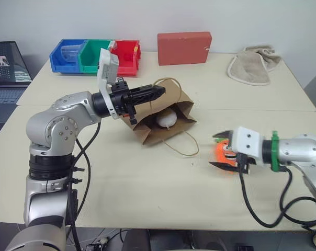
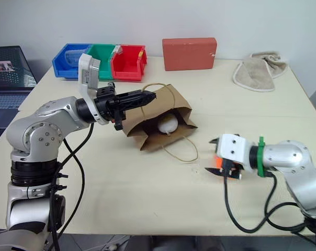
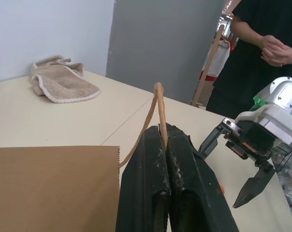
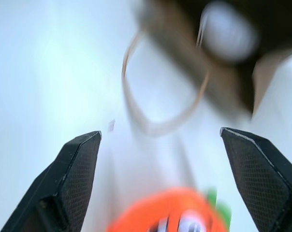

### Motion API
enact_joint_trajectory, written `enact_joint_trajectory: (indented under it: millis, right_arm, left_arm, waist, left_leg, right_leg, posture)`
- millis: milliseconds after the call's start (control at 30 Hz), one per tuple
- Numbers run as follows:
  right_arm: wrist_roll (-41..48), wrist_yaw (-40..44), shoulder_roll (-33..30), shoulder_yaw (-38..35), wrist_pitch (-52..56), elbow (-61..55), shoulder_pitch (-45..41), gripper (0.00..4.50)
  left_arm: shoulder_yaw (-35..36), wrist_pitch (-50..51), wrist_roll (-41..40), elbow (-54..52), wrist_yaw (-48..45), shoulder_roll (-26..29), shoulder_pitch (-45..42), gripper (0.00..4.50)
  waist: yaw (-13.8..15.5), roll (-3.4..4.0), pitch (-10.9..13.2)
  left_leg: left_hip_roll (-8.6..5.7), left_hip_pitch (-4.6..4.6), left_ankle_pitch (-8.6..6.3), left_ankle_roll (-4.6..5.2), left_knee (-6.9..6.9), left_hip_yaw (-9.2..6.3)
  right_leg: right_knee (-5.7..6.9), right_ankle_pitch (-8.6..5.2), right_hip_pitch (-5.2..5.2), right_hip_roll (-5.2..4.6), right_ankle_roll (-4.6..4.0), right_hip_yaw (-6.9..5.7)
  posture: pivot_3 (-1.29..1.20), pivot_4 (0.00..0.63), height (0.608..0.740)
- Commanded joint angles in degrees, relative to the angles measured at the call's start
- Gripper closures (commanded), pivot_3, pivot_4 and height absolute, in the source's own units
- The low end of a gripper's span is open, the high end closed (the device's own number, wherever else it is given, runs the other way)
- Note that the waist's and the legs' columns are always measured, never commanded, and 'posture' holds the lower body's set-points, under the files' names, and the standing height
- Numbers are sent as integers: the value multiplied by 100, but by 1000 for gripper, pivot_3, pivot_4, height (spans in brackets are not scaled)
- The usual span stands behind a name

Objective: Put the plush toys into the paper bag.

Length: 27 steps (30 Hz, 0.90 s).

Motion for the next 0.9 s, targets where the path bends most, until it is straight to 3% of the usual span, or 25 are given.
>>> enact_joint_trajectory:
  millis: [33, 233, 333, 667, 733, 900]
  right_arm:
    - [-726, -35, -493, 86, -831, 285, 549, 390]
    - [-1319, -422, -389, 255, -1492, 946, 590, 390]
    - [-1457, -632, -92, 336, -1586, 1157, 386, 961]
    - [-1532, -676, 135, 240, -1903, 1420, 238, 4394]
    - [-1315, -520, 134, 159, -1894, 1296, 220, 4478]
    - [759, -1, 529, -265, -469, 50, -411, 4478]
  left_arm:
    - [113, -110, 10, -135, -46, 85, -95, 4500]
    - [137, -96, 2, -165, -30, 114, -70, 4500]
    - [145, -76, -9, -211, -10, 130, -35, 4500]
    - [158, -66, -14, -219, 19, 154, -30, 4500]
    - [162, -63, -18, -213, 17, 157, -36, 4500]
    - [211, 15, -110, -127, -25, 187, -128, 4500]
  waist:
    - [-4, 0, 0]
    - [-32, 0, 0]
    - [-43, 0, 0]
    - [-36, 0, 0]
    - [-34, 0, 0]
    - [-61, 0, 0]
  left_leg:
    - [0, 0, 0, 0, 2, 0]
    - [0, -1, 1, -2, 36, 4]
    - [0, -2, 2, -4, 48, 2]
    - [-1, -3, 3, -6, 59, 0]
    - [-1, -3, 3, -6, 59, 0]
    - [0, -4, 4, -7, 58, -2]
  right_leg:
    - [0, 0, 0, 0, 0, 0]
    - [8, 2, 10, 0, 3, 5]
    - [8, 7, 15, 1, 9, 6]
    - [9, 12, 18, 1, 14, 7]
    - [10, 12, 18, 1, 13, 6]
    - [16, 12, 17, 2, 13, 5]
  posture:
    - [0, 150, 740]
    - [0, 150, 740]
    - [0, 150, 740]
    - [0, 150, 740]
    - [0, 150, 740]
    - [0, 150, 740]
